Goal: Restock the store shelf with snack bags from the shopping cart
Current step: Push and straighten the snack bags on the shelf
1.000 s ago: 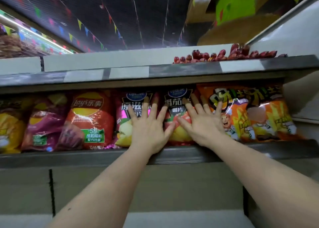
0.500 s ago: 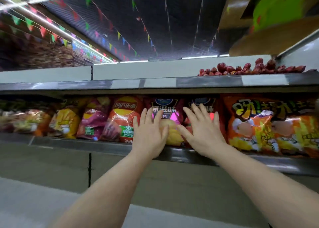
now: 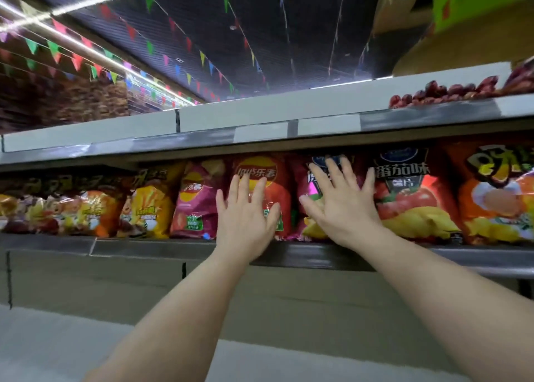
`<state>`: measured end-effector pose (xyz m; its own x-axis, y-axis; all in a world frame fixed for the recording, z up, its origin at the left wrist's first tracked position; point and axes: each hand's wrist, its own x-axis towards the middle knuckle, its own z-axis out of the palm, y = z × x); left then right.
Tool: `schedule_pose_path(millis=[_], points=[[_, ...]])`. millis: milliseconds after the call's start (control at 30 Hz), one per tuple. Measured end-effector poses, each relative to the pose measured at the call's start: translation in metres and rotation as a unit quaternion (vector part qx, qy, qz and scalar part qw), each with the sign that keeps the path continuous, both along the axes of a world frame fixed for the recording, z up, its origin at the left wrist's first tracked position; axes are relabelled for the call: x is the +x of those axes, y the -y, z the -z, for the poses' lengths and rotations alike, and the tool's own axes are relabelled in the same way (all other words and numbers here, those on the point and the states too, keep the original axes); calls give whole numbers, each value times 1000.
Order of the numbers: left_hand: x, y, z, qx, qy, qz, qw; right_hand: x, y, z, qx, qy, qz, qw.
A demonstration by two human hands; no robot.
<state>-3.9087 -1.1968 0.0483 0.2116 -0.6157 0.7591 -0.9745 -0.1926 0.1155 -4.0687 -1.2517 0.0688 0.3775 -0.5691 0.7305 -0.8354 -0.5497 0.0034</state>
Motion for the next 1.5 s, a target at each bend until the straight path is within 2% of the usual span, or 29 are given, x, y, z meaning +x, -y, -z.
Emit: schedule_pose_path(millis=[200,333,500,700,933,1133,1300,1500], points=[[19,39,4,42,51,13,998,15,17,5,31,-11,91,995],[22,45,9,12,53,35,998,18,20,5,45,4,105,993],[21,40,5,51,48,43,997,20,17,5,63,-1,118,991],[32,19,-2,61,-8,129,990,15,-3,0,106,11,76,991],[58,-30,18,73,-30,54,995,31,-35,25,71,27,49,996],[101,-62,18,90,-30,1,995,79,-55,37,78,4,16,997],[143,-69,12,59,-53,28,996,125,-68,23,65,0,-11,998],[230,-64,11,32,-70,48,996,212,-71,20,30,5,-27,999]])
